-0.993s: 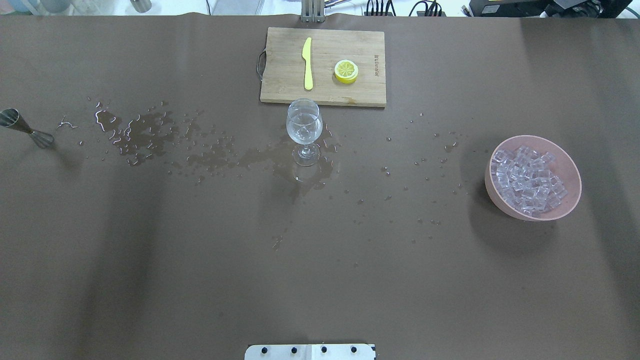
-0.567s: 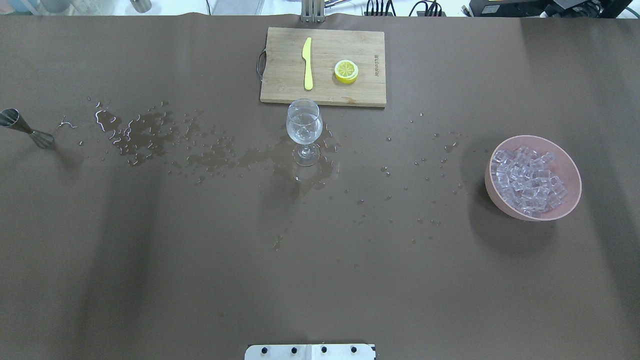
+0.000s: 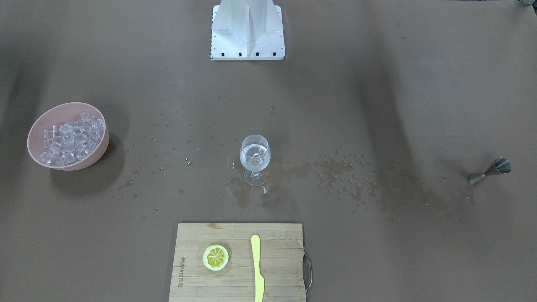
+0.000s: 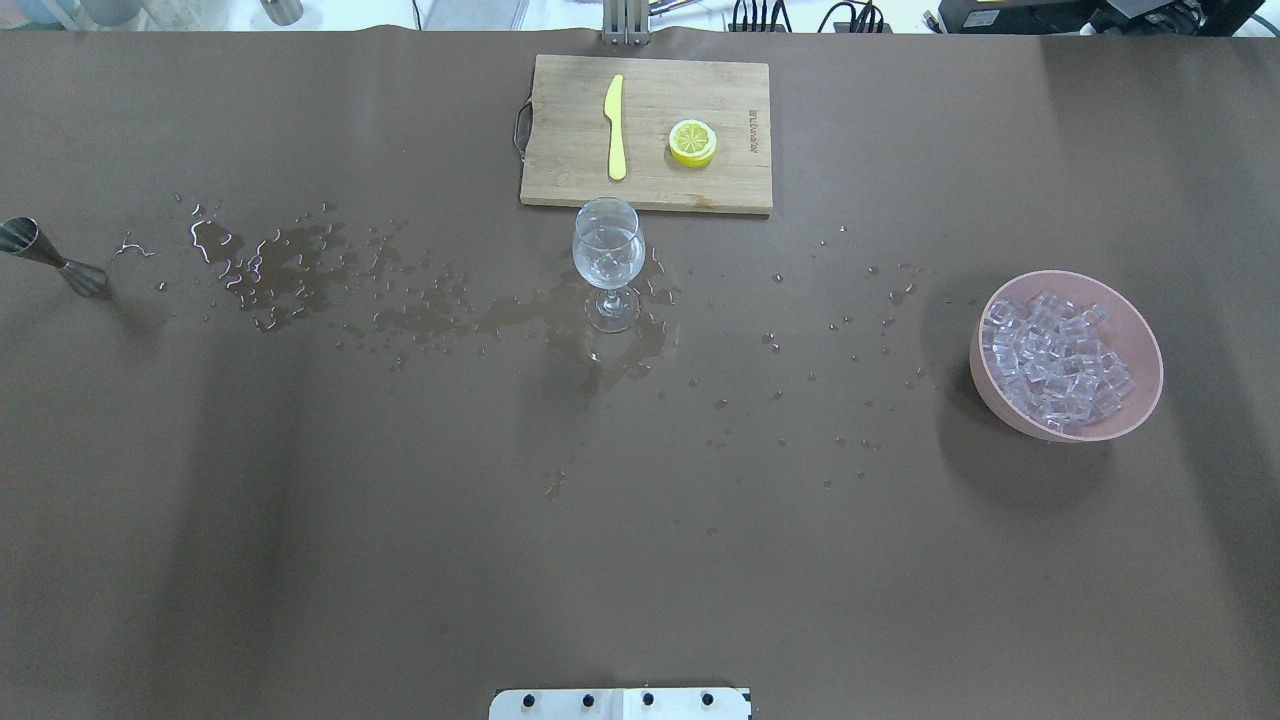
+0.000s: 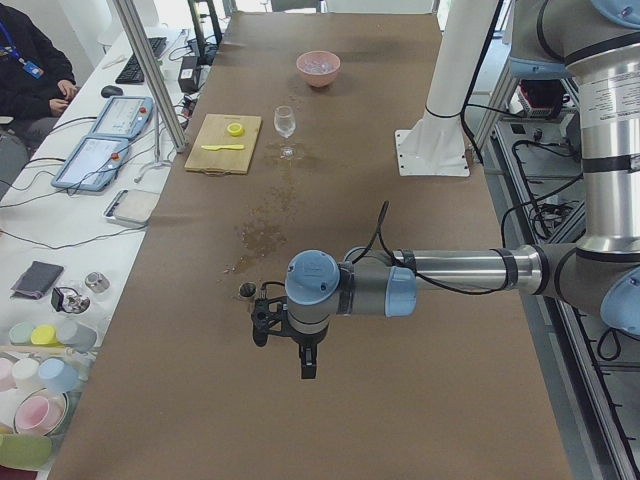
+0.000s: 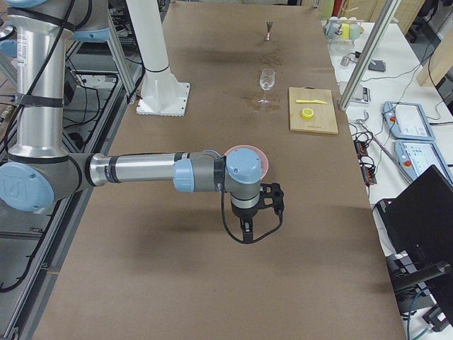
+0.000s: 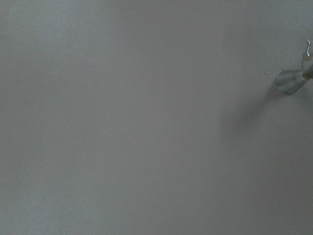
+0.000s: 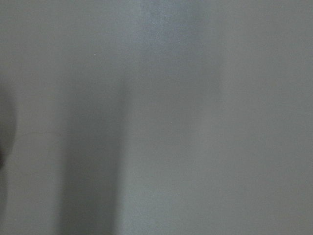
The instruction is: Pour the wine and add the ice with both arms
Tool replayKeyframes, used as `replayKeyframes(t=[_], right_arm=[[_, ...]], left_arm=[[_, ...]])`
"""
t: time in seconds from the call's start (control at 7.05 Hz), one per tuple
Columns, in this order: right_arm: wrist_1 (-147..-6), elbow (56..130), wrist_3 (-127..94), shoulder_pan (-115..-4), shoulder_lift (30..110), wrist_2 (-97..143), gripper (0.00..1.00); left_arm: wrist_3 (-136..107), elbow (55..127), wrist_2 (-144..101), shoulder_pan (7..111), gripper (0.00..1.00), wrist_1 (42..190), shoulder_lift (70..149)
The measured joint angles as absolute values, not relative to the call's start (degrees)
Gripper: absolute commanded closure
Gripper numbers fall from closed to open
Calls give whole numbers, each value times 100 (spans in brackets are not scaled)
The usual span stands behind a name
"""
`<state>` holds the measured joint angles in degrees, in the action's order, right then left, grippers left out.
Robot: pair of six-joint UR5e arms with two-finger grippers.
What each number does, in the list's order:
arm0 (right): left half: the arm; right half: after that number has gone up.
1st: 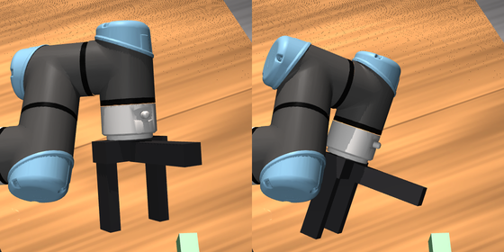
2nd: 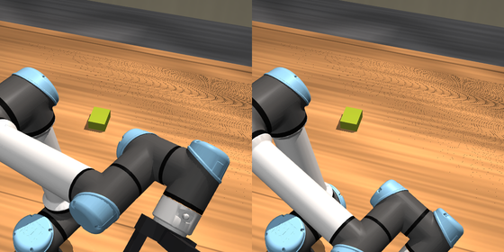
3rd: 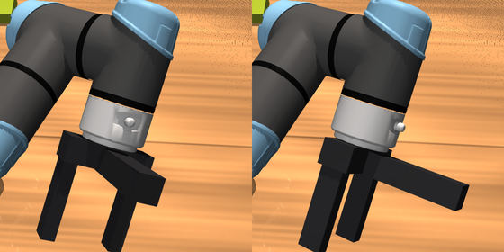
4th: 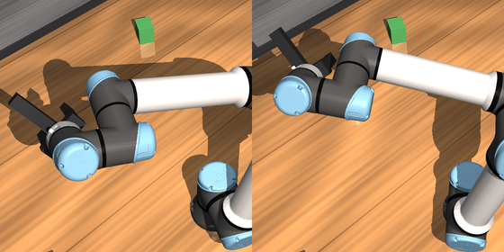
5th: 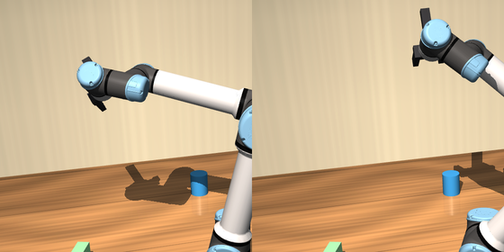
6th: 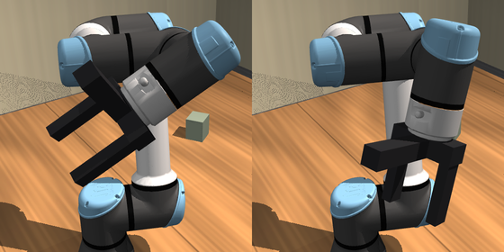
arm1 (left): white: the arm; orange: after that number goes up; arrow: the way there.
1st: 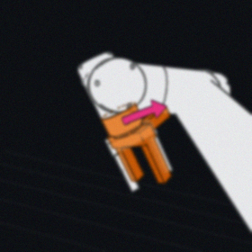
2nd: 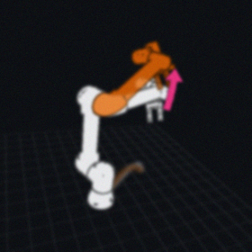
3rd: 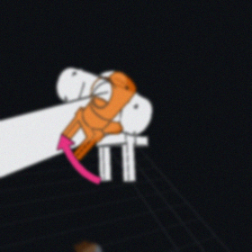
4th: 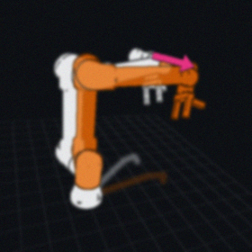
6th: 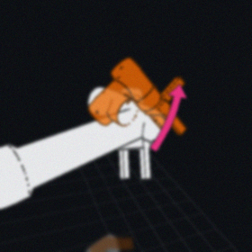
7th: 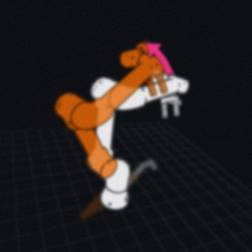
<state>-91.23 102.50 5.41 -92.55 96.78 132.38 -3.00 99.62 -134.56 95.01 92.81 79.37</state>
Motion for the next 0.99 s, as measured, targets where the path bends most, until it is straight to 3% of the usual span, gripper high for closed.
replayKeyframes(t=[0.99], right_arm=[[-9123, 10349, 519, -9255, 9694, 13245, 0]], left_arm=[[-299, 9946, -13456, 9501, 2, 9276, 7937]])
